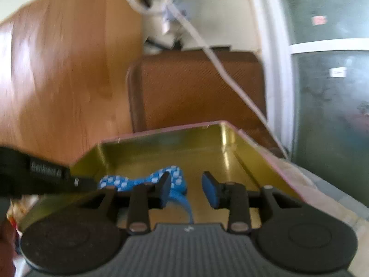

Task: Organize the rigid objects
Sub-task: 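Move the right gripper to the red figurine and close on it, then carry the figurine into the pink tin and open the right gripper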

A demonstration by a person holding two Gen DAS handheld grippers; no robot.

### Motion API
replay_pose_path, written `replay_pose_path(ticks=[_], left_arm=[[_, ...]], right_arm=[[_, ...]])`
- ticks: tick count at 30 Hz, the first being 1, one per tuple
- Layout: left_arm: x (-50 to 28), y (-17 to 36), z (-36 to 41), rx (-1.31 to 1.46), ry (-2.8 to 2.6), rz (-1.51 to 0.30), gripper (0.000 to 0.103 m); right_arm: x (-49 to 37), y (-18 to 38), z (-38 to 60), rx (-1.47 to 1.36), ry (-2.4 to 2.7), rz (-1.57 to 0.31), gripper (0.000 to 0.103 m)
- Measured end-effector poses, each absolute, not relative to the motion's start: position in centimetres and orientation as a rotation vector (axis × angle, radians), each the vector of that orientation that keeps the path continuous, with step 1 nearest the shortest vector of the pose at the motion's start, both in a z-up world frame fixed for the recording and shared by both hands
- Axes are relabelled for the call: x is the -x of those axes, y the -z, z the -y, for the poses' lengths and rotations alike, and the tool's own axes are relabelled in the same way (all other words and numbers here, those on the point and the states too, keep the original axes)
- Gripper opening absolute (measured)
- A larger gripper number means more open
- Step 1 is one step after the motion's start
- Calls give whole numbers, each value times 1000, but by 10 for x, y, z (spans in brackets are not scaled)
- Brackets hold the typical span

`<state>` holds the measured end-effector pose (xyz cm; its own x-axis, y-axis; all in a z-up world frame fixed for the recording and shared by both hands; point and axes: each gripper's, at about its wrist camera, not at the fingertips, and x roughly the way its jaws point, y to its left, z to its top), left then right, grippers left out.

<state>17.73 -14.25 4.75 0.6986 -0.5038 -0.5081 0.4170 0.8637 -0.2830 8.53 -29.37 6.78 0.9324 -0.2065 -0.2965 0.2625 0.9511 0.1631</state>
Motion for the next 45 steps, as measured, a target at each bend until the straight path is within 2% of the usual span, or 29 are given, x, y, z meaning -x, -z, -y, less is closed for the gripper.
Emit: replay_pose_path(ticks=[4,8,12,15,18,21,24,25,26,27,32,36,38,41,45], left_arm=[[-155,-70,125,150,542,-530,15],[-111,-76,46,231,552,-440,15],[-69,-61,-49,206,352,-395,15],[-55,-42,-108,179,137,-459,15],[-44,-27,-155,283,45,-503,15],[-32,-22,-179,323,10,-500,15],[-25,-26,-186,332,12,-487,15],[-26,-27,-186,337,16,-485,15],[-22,-27,-188,345,24,-484,15],[-19,-27,-188,349,35,-484,15],[-20,-27,-170,370,176,-520,17],[-18,-28,-138,372,341,-564,38],[-17,-28,-117,354,427,-588,39],[-20,-25,-84,346,552,-639,45],[-21,-22,-45,291,636,-687,51]], right_arm=[[-64,-83,281,-295,198,-167,36],[-45,-105,247,-283,19,-144,36],[-46,-89,188,-293,-287,-282,36],[-49,-82,129,-265,-488,-430,36],[-50,-76,75,-192,-593,-542,36],[-45,-68,35,-111,-589,-574,37],[-60,-63,23,-105,-529,-639,36],[-73,-63,20,-119,-559,-653,31],[-77,-62,17,-131,-585,-660,11],[-74,-63,14,-117,-580,-666,10],[-30,-81,47,-14,-671,-650,10],[5,-92,94,-33,-714,-646,10],[23,-90,117,-13,-654,-645,11],[46,-83,146,-10,-522,-653,12],[68,-82,175,-109,-407,-624,21]])
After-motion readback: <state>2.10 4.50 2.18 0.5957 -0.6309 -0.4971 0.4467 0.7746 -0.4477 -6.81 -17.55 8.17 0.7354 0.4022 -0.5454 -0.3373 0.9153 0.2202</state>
